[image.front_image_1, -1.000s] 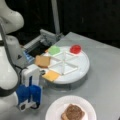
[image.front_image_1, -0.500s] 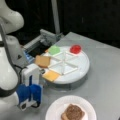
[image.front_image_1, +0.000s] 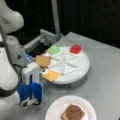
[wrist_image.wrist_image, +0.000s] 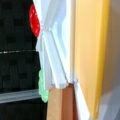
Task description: Ingredient selection for cheeseburger or sandwich
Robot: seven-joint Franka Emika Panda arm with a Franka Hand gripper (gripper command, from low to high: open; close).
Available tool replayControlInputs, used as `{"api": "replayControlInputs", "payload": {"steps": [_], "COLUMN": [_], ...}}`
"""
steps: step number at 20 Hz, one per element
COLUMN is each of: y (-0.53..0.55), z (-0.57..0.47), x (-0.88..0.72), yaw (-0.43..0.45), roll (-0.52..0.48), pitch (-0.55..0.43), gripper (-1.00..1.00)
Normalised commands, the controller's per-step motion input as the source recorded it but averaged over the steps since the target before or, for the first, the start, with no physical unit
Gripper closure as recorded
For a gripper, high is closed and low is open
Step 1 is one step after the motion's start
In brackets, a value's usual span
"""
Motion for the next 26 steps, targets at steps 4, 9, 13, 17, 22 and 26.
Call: {"api": "replayControlInputs", "payload": {"steps": [4, 9, 13, 17, 22, 26], "y": [0.16, 0.17, 0.17, 0.17, 0.15, 0.13], "z": [0.05, 0.07, 0.06, 0.08, 0.11, 0.11], "x": [-0.02, -0.02, -0.02, -0.04, -0.05, -0.06], "yaw": [-0.131, -0.136, -0.14, -0.148, -0.157, -0.158], "roll": [0.161, 0.112, 0.074, 0.045, 0.037, 0.027], "pitch": [-0.045, -0.053, -0.061, -0.062, -0.056, -0.053], "gripper": [-1.0, -1.0, -1.0, -1.0, -1.0, -1.0]}}
